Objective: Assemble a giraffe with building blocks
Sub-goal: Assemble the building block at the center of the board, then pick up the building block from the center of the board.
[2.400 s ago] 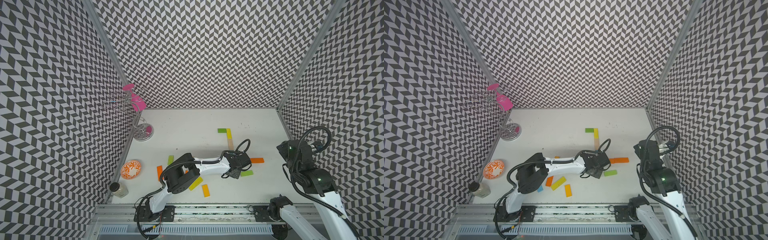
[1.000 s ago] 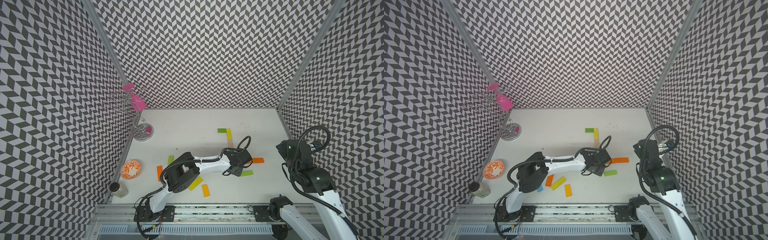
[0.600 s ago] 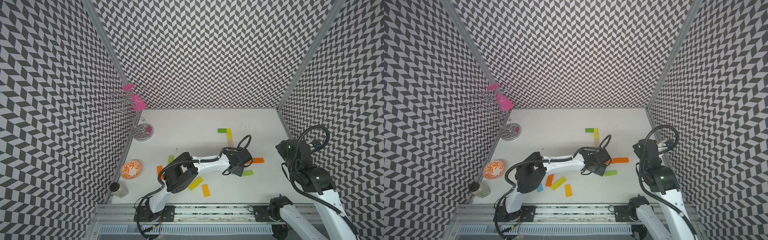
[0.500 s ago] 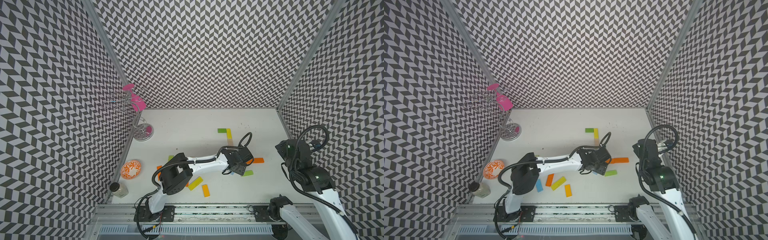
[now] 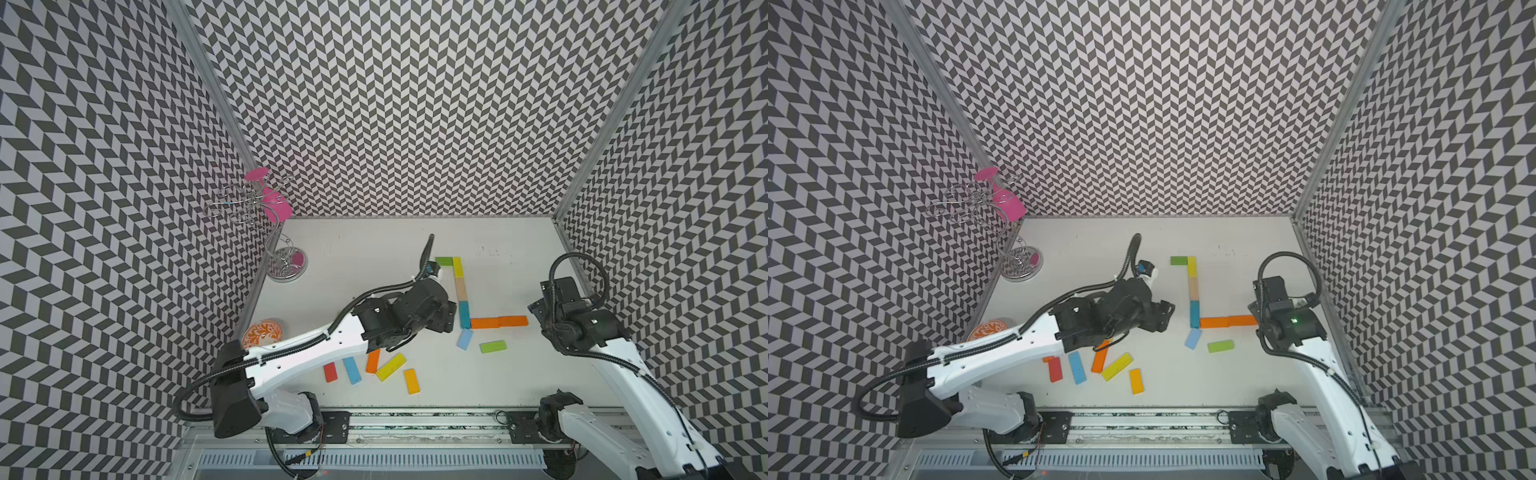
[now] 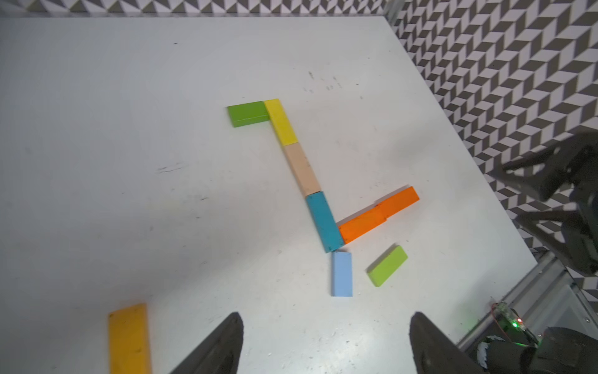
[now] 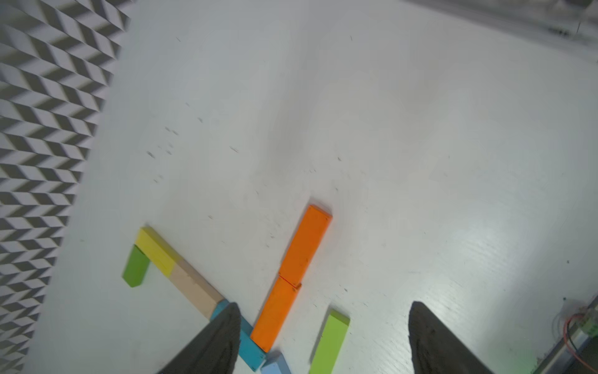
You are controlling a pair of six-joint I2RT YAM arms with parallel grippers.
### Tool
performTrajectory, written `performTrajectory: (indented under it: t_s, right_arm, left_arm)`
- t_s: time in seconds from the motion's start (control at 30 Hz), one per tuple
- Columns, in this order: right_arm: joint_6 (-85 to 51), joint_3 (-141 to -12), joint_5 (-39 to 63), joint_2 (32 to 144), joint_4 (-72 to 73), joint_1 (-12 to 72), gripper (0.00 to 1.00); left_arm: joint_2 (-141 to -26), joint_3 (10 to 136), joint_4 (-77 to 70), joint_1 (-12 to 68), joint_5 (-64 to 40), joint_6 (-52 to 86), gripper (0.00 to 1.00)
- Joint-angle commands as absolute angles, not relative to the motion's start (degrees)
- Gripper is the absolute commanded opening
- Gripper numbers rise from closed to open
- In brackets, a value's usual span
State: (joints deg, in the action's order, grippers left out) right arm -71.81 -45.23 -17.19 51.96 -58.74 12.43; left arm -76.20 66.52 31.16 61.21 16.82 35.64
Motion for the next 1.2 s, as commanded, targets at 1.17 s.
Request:
performTrajectory:
  t_s: [1.17]
  right_arm:
    - [-92.2,-42.1,-8.1,78.1,-45.5,30.7,0.54]
  left_arm:
    - [-67.8,50.4,24.6,55.7,13.8,33.6,0.84]
